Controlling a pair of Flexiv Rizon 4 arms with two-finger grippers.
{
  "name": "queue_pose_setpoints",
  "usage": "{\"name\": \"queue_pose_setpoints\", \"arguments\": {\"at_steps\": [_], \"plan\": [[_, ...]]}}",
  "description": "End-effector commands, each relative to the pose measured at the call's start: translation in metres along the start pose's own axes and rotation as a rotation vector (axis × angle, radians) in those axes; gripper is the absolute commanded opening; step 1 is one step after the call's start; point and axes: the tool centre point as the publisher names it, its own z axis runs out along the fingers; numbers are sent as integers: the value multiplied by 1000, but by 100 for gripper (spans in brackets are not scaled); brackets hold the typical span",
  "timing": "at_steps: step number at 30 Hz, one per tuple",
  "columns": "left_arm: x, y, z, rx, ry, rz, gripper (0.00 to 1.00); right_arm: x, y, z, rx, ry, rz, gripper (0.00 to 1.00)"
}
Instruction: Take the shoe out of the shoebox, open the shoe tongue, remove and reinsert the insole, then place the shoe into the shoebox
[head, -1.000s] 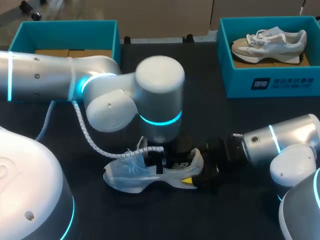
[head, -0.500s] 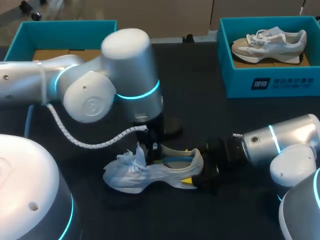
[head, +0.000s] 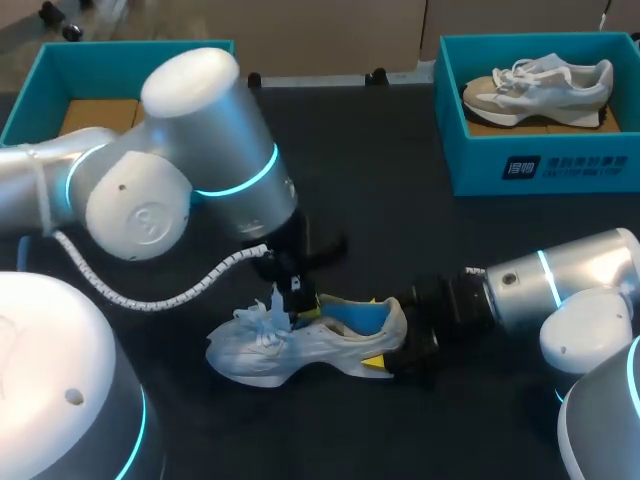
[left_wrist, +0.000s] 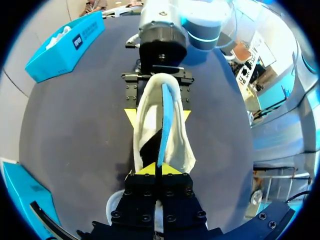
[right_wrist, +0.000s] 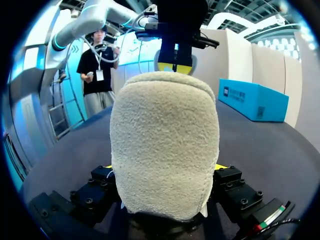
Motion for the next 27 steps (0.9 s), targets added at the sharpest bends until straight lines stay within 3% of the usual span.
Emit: {"name": "queue_pose_setpoints", "arguments": {"at_steps": [1, 15, 16, 17, 18, 21, 22, 24, 27], "plan": [[3, 5, -7, 74, -14, -18, 0, 1, 1, 1, 6, -1, 0, 0], [2, -7, -14, 125, -57, -93, 0, 1, 1, 1, 6, -1, 0, 0], [2, -9, -14, 121, -61, -90, 9, 1, 1, 1, 6, -1, 0, 0], [2, -11, -14, 119, -63, -87, 27, 1, 1, 1, 6, -1, 0, 0], [2, -13, -13, 112, -58, -75, 37, 1, 1, 1, 6, -1, 0, 0], [2, -19, -14, 104, -61, -60, 49, 1, 1, 1, 6, -1, 0, 0], [3, -21, -15, 104, -61, -49, 73, 1, 1, 1, 6, -1, 0, 0], [5, -24, -18, 104, -61, -30, 81, 1, 1, 1, 6, -1, 0, 0], [9, -27, -25, 107, -62, 10, 78, 1, 1, 1, 6, -1, 0, 0]]}}
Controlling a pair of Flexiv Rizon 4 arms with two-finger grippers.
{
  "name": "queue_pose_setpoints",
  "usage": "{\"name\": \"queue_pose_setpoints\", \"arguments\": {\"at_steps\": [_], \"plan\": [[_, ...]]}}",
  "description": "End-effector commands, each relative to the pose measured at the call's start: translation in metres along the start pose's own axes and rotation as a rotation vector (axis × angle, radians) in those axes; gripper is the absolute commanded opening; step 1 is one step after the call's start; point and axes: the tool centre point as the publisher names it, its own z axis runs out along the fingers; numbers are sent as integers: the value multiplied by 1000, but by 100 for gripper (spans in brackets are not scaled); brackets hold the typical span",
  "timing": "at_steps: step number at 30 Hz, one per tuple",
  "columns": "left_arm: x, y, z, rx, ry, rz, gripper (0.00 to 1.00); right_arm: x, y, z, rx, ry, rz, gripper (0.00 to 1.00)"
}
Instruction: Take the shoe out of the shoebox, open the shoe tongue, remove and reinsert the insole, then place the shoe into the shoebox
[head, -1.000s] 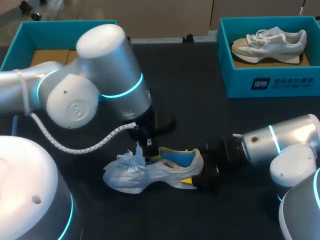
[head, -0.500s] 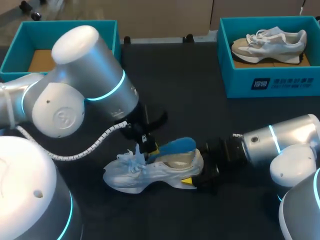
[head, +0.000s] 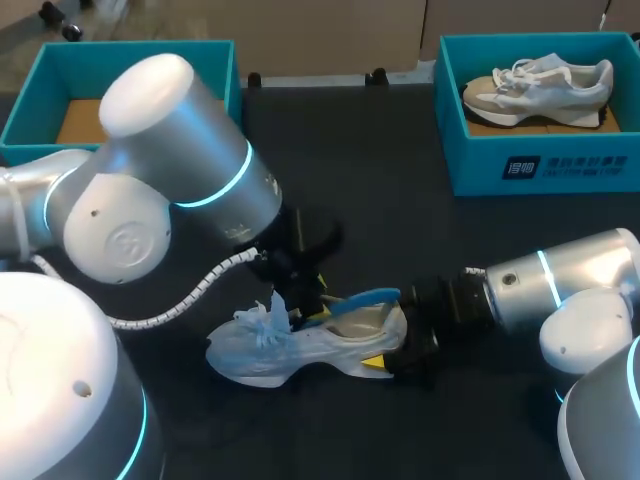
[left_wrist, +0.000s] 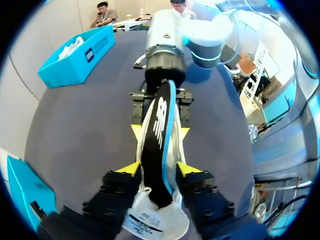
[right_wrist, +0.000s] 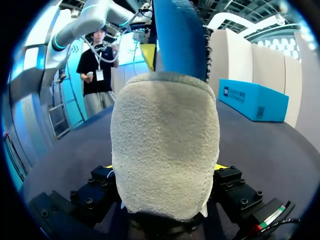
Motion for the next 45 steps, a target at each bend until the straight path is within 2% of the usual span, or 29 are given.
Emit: {"name": "queue_pose_setpoints", "arguments": {"at_steps": [1, 6, 9, 11, 23, 25, 26, 30, 40, 44, 45], "plan": [[3, -8, -9, -9, -2, 36, 76, 1, 1, 1, 6, -1, 0, 0], [9, -13, -18, -9, -23, 89, 65, 1, 1, 1, 6, -1, 0, 0], [10, -17, -16, -15, -32, 103, 51, 1, 1, 1, 6, -1, 0, 0], [10, -19, -15, -15, -37, 104, 45, 1, 1, 1, 6, -1, 0, 0], [5, -31, 6, -66, -27, 118, 35, 1, 1, 1, 6, -1, 0, 0], [5, -33, 9, -69, -26, 118, 22, 1, 1, 1, 6, -1, 0, 0], [4, -33, 10, -70, -26, 118, 0, 1, 1, 1, 6, -1, 0, 0], [3, -35, 10, -75, -25, 121, 0, 1, 1, 1, 6, -1, 0, 0], [11, -35, -14, -23, -50, 147, 0, 1, 1, 1, 6, -1, 0, 0], [12, -37, -15, -16, -51, 151, 0, 1, 1, 1, 6, -1, 0, 0], [14, -36, -15, -15, -51, 152, 3, 1, 1, 1, 6, -1, 0, 0]]}}
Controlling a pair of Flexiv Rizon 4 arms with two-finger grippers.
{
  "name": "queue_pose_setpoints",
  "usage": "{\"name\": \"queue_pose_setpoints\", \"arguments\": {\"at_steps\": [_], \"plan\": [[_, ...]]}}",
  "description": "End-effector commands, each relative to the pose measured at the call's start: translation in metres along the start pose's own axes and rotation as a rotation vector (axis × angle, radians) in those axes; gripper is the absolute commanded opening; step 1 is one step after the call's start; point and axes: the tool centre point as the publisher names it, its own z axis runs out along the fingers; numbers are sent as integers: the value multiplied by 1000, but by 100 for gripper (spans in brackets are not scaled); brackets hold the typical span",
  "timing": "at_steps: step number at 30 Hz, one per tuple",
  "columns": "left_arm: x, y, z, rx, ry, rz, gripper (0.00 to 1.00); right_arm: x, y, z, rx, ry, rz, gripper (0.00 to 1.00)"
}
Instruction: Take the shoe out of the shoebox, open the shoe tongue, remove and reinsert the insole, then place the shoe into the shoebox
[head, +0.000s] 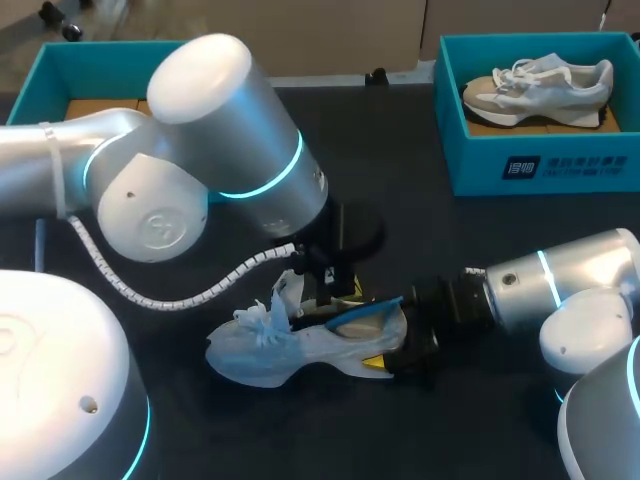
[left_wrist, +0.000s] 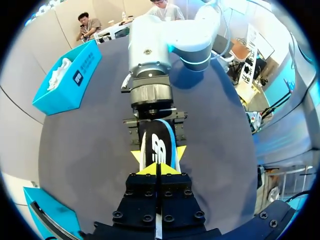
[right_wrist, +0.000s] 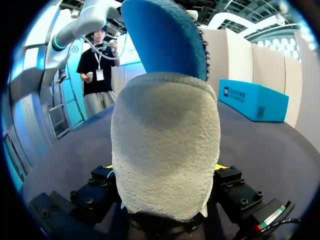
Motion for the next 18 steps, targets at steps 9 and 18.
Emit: {"name": "queue_pose_setpoints", "arguments": {"at_steps": [9, 18], "plan": [[19, 11, 4, 25, -58, 1, 80, 1, 1, 1, 6, -1, 0, 0], [21, 11, 19, 22, -127, -40, 77, 1, 1, 1, 6, -1, 0, 0]]}}
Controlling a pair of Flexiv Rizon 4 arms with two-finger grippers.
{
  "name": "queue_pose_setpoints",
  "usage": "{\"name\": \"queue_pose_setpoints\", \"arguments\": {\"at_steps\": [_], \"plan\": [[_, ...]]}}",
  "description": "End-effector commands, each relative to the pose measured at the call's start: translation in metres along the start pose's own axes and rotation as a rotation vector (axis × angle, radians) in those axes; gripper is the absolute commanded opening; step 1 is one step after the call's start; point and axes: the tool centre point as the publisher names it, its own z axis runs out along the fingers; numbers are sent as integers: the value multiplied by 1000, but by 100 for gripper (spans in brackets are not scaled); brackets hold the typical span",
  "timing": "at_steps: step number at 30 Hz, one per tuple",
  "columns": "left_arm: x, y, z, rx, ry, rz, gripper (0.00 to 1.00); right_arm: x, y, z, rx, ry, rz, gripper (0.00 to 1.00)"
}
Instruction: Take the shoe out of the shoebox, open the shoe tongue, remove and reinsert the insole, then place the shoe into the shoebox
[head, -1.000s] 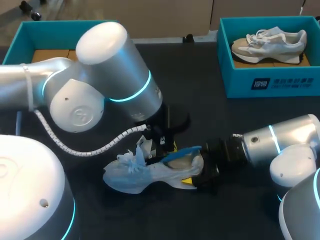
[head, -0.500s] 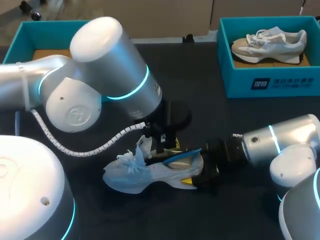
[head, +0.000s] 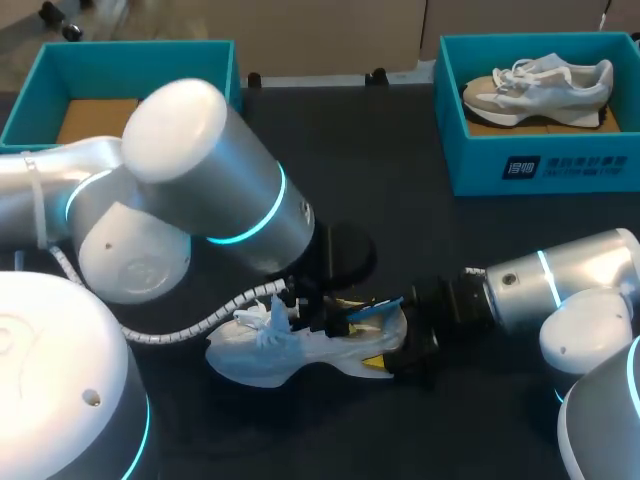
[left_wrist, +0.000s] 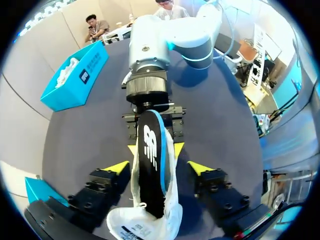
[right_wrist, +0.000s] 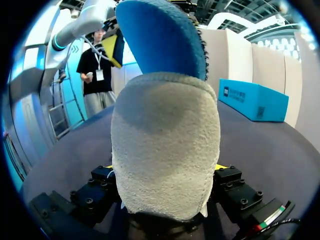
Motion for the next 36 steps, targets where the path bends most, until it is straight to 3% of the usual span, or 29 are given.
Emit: {"name": "queue_pose_setpoints", "arguments": {"at_steps": [1, 10, 23, 31, 36], "plan": [[6, -1, 9, 2, -26, -8, 72, 1, 1, 1, 6, -1, 0, 0], [6, 0, 22, -22, -107, -20, 49, 1, 1, 1, 6, -1, 0, 0], [-5, 5, 36, -43, -170, -53, 44, 1, 1, 1, 6, -1, 0, 0], [-8, 8, 42, -53, -183, -66, 35, 1, 1, 1, 6, -1, 0, 0], [-10, 10, 45, -63, -188, -70, 37, 1, 1, 1, 6, -1, 0, 0]]}}
